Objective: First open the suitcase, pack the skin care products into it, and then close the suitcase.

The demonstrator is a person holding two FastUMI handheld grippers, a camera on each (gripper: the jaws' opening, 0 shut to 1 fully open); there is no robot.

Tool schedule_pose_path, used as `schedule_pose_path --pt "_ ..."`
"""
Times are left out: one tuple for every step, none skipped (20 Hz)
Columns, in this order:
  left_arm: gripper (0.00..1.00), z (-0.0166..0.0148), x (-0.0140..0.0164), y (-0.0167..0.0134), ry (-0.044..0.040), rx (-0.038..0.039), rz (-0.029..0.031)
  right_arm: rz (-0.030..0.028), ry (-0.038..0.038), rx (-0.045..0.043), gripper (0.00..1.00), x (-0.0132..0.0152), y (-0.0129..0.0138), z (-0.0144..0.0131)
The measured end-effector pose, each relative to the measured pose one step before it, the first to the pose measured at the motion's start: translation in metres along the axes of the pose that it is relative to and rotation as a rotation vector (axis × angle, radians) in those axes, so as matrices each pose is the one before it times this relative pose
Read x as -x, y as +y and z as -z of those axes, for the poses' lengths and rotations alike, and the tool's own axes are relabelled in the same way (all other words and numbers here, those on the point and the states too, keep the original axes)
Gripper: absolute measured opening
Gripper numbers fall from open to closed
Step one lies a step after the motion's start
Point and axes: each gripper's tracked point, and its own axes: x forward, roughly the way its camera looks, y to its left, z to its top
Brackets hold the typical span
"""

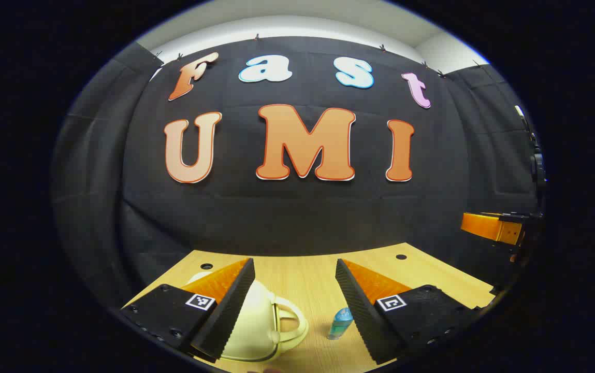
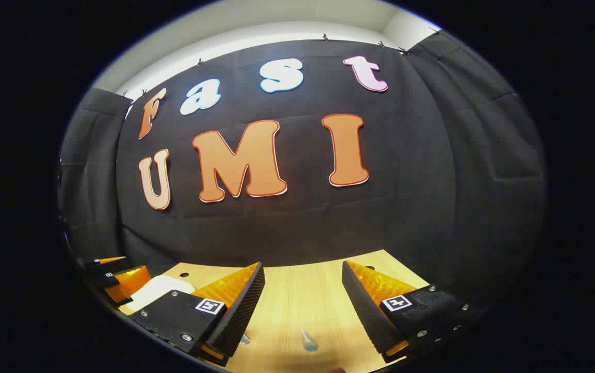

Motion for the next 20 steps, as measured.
schedule_pose_path --pt "0.97 0.00030 0.00119 0.00141 0.01491 0.01296 -0.00578 -0.00903 0.01323 -0.00045 0.95 -0.00016 0.00008 0.00120" --pt "0.98 0.00317 0.00007 -0.00357 0.01978 0.02263 0.00164 -0.01316 0.01775 0.00113 0.95 -0.00108 0.00050 0.00179" --pt "0.98 -0.00059 0.00344 0.00009 0.01126 0.02341 -0.01041 -0.00824 0.01467 0.00025 0.95 0.00053 -0.00167 0.00301" --pt "0.97 -0.00150 0.00430 0.00261 0.00190 0.01183 -0.01329 -0.00698 0.01432 -0.00159 0.95 -0.00221 -0.00301 0.00050" --pt "0.97 -0.00371 0.00448 0.00233 -0.00677 -0.00654 -0.02078 -0.01107 0.01076 -0.00373 0.95 -0.00359 -0.00164 -0.00231" --pt "0.98 -0.00222 0.00332 0.00119 -0.00431 -0.01922 -0.02331 -0.01612 0.00705 -0.00293 0.95 -0.00277 0.00062 -0.00102" --pt "0.98 -0.00174 0.00137 0.00068 0.00004 -0.02268 -0.02193 -0.01634 0.00328 -0.00032 0.95 -0.00086 -0.00022 -0.00055" --pt "0.97 0.00029 0.00390 0.00147 -0.00158 -0.01649 -0.02156 -0.01522 0.00262 0.00080 0.95 -0.00221 -0.00080 -0.00120" --pt "0.97 -0.00267 0.00316 -0.00042 -0.00159 -0.00754 -0.01495 -0.01565 0.00091 0.00212 0.95 -0.00274 -0.00071 -0.00023" --pt "0.97 -0.00052 0.00276 -0.00236 0.00080 -0.00176 -0.01238 -0.01492 0.00290 0.00281 0.95 -0.00294 -0.00026 -0.00011" --pt "0.97 -0.00063 0.00292 -0.00131 0.00085 0.00057 -0.01044 -0.01572 0.00471 0.00171 0.95 -0.00287 0.00015 0.00071" --pt "0.97 0.00219 0.00321 -0.00068 -0.00130 -0.00314 -0.01848 -0.01357 0.00367 -0.00141 0.95 -0.00237 -0.00010 0.00031" --pt "0.97 -0.00071 0.00222 0.00429 0.00085 -0.00564 -0.02476 -0.01420 0.00250 -0.00098 0.95 -0.00207 0.00049 0.00029" --pt "0.97 0.00118 0.00075 0.00099 0.00825 -0.00859 -0.01657 -0.01079 0.00418 0.00010 0.95 -0.00156 0.00036 -0.00016" --pt "0.97 0.00181 0.00111 0.00123 0.00667 -0.00850 -0.01642 -0.01050 0.00602 0.00013 0.95 -0.00008 -0.00124 0.00236" --pt "0.97 0.00129 -0.00060 -0.00009 0.00158 -0.01253 -0.01102 -0.01255 0.00444 0.00027 0.95 -0.00048 -0.00026 0.00118" --pt "0.97 -0.00034 -0.00144 0.00035 0.00124 -0.02537 -0.00798 -0.00715 0.00364 0.00059 0.95 -0.00017 -0.00168 0.00112" --pt "0.97 0.00128 -0.00078 0.00089 -0.00051 -0.03807 -0.01394 -0.00238 0.00518 0.00083 0.95 -0.00071 -0.00371 0.00156" --pt "0.97 0.00093 -0.00182 0.00113 0.00113 -0.04457 -0.01062 -0.00168 0.00668 -0.00098 0.95 -0.00010 -0.00266 0.00271" --pt "0.96 0.00406 -0.00310 -0.00254 0.00717 -0.04123 -0.00172 0.00324 0.00909 -0.00384 0.95 -0.00040 -0.00327 0.00216"
